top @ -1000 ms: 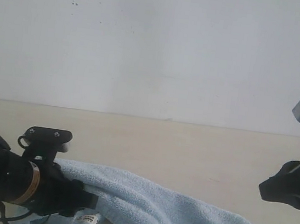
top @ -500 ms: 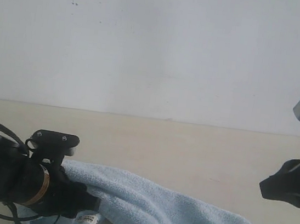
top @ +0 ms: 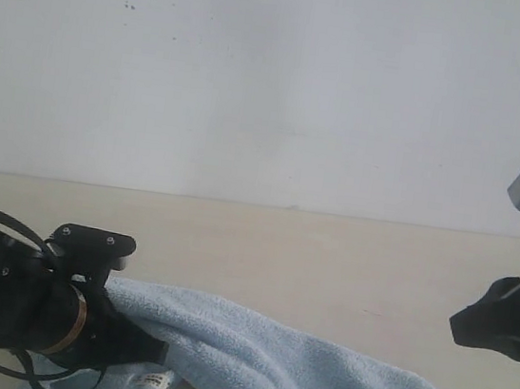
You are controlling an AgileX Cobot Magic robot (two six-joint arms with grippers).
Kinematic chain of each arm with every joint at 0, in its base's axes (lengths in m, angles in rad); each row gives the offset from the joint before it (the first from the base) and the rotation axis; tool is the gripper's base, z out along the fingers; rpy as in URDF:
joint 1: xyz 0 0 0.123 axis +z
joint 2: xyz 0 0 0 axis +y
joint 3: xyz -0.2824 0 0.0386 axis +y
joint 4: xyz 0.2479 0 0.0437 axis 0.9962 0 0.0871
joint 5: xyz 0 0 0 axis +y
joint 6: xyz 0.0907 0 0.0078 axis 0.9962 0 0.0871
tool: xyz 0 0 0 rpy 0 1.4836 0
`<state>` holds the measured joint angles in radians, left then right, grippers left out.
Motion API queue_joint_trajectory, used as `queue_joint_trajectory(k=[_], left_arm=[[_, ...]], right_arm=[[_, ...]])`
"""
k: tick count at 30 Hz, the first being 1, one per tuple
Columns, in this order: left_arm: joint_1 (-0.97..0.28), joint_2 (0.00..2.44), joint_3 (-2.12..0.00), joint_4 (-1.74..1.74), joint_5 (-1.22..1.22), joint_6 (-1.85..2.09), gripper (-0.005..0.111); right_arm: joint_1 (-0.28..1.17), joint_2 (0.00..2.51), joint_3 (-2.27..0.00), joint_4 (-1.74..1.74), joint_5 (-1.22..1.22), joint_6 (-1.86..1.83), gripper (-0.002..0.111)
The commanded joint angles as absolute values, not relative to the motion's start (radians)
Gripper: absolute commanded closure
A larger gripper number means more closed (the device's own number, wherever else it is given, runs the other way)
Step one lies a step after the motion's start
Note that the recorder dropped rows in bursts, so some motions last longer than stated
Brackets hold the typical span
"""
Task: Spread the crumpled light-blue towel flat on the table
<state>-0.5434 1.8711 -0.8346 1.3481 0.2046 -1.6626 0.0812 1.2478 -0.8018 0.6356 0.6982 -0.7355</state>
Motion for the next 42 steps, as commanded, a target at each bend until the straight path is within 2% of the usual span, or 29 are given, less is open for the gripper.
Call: queue_joint_trajectory(k=[1,9,22,27,29,35,42], left_arm=[[-0.547,1.874,-0.838,1.353,0.222,-1.667,0.097],[-0.547,1.843,-0.834,1.35,0.214,-1.657,0.097],[-0.547,1.55,-0.642,1.349,0.21,-1.61,0.097],[-0.547,1.555,-0.606,1.382,0.098,-1.61,0.095],[-0.547,1.578,-0.636,1.384,0.077,-1.61,0.087],[-0.547,1.699,-0.745,1.376,0.152,-1.677,0.052],[-0.547,1.849,-0.821,1.376,0.129,-1.705,0.05]], right_arm=[[0.08,1.249,-0.799,0.64,0.699,-0.743,0.066],[0.08,1.249,-0.799,0.64,0.703,-0.743,0.066],[0.08,1.249,-0.799,0.64,0.711,-0.743,0.066],[0.08,1.249,-0.799,0.643,0.703,-0.743,0.066],[0.08,1.249,-0.799,0.643,0.706,-0.743,0.066],[0.08,1.249,-0.799,0.645,0.728,-0.743,0.066],[0.08,1.249,-0.799,0.645,0.711,-0.743,0.066]])
